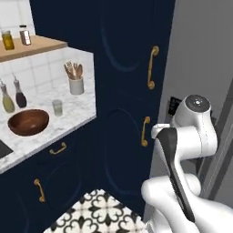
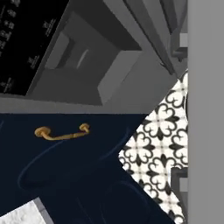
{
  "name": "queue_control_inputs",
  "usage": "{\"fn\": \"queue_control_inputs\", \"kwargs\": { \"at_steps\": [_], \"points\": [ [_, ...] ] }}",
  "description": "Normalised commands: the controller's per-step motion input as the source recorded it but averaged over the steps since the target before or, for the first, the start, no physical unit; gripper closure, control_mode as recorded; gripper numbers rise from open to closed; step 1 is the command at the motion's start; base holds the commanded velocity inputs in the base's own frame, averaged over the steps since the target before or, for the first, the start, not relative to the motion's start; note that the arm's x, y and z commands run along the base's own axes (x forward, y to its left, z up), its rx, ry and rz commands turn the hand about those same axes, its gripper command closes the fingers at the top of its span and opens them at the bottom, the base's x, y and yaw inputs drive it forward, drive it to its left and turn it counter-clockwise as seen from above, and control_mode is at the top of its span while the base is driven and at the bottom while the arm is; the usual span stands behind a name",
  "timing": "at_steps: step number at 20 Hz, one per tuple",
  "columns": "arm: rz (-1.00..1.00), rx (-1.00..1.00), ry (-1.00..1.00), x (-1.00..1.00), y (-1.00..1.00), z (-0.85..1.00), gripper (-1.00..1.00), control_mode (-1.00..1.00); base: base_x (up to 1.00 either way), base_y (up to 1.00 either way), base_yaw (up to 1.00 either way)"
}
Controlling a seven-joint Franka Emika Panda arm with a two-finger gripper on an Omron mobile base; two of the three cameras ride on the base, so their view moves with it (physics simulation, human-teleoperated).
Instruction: Grab a lemon wedge from the fridge and one ice cube from the ice bowl, and put them in the glass of lemonade.
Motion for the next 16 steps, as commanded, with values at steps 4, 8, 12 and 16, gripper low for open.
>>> {"fn": "queue_control_inputs", "kwargs": {
  "at_steps": [4, 8, 12, 16],
  "points": [
    [0.0, 0.0, 0.0, 0.0, 0.0, 0.0, -1.0, 1.0, -0.57, 0.33, -0.66],
    [0.0, 0.0, 0.0, 0.0, 0.0, 0.0, -1.0, 1.0, -0.8, 0.45, -0.6],
    [0.0, 0.0, 0.0, 0.0, 0.0, 0.0, -1.0, 1.0, -1.0, 0.44, -0.51],
    [0.0, 0.0, 0.0, 0.0, 0.0, 0.0, -1.0, 1.0, -0.82, 0.04, -0.54]
  ]
}}
